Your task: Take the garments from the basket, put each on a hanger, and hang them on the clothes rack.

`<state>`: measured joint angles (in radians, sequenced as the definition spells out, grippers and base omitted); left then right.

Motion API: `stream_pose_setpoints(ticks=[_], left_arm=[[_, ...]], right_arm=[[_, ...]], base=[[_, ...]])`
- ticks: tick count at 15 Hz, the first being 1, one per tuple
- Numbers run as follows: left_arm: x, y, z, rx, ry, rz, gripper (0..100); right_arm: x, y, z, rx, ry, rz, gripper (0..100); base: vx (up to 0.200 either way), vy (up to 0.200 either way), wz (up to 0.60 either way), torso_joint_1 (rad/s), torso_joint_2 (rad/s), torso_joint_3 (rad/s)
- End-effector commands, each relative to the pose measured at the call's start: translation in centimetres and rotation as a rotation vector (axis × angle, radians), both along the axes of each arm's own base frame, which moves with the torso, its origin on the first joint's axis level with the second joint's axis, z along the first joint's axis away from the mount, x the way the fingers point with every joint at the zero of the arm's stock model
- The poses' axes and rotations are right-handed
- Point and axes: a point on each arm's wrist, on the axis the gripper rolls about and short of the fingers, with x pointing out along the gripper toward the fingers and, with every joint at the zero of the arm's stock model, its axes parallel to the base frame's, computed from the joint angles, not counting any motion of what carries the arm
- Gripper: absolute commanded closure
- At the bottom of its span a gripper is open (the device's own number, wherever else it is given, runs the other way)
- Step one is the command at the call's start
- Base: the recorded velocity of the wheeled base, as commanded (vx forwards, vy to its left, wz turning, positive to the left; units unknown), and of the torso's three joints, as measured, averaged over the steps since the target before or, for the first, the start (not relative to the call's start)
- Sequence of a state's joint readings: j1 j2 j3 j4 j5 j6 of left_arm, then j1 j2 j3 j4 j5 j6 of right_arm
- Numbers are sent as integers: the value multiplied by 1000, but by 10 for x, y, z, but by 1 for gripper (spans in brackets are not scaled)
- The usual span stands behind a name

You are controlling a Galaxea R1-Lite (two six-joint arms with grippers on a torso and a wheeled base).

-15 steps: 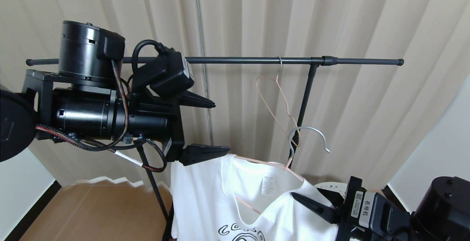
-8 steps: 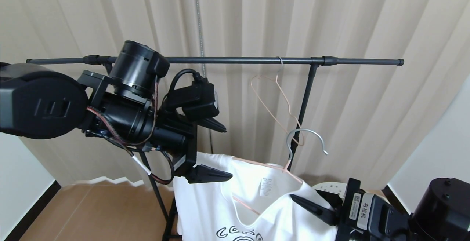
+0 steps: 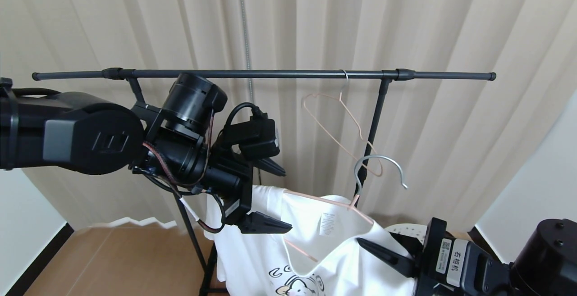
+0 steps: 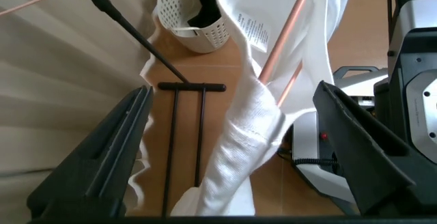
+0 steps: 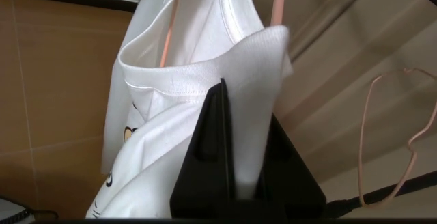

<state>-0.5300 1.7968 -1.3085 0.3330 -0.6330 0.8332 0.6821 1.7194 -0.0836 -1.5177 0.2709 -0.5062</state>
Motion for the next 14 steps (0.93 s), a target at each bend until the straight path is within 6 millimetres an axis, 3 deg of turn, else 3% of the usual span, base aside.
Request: stream_pose_setpoints(ticks=[1,6,7,14], left_arm=[[4,-3,-7,9,14,-1,0],[9,-6,-11,4,11,4,0],[9,-6,-11,4,13,5,100],[7,-5,-9,6,7,11,100]], right_arm=[[-1,-1,4,11,-13,1,100],[-3,-2,7,21,-26,-2,100],[-3,-2,7,21,-26,-2,100],[3,1,8,17,-30,-46,100]], base=[[0,0,0,0,0,0],[0,0,0,0,0,0],[0,0,0,0,0,0],[0,0,0,0,0,0]])
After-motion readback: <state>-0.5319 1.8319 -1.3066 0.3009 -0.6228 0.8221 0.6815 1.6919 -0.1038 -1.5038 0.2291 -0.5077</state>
